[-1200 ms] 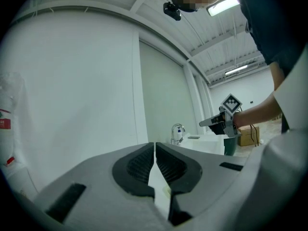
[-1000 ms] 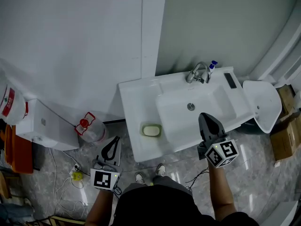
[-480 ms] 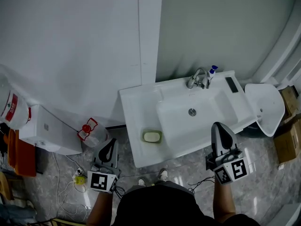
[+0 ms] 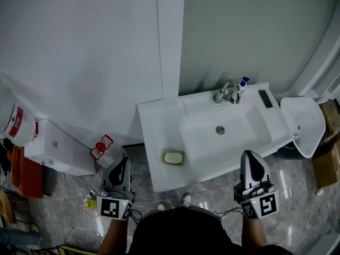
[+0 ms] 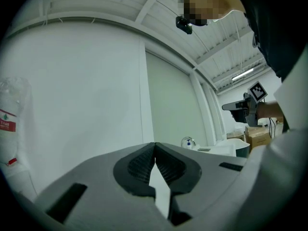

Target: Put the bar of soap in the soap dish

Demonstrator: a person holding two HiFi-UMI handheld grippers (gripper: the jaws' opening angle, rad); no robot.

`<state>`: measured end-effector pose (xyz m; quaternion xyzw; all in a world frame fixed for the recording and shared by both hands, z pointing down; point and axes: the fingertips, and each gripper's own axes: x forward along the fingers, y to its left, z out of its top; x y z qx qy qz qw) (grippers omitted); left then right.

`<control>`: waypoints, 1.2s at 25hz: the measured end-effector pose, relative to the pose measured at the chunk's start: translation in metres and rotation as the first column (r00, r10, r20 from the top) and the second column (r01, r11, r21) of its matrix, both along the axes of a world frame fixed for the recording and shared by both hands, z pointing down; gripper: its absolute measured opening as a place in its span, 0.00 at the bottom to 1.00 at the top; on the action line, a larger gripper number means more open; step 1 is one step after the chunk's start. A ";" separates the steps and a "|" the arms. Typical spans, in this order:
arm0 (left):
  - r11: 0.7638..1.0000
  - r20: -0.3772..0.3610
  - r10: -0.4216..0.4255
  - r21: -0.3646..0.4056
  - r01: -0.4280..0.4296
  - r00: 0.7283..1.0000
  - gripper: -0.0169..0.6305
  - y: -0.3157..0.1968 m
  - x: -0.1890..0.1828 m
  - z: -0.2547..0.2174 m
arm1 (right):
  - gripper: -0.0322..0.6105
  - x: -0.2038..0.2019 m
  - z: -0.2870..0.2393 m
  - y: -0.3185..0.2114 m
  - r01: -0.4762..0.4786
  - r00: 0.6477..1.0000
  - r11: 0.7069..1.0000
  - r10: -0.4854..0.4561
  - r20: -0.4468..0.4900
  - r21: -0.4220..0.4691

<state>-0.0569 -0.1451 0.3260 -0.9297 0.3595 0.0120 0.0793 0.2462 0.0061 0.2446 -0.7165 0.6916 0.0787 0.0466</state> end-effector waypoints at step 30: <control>0.994 -0.005 -0.107 -0.008 0.107 0.994 0.06 0.020 -0.018 -0.005 | 0.07 -0.008 0.023 -0.028 0.073 0.997 0.996 -0.071 0.037 -0.058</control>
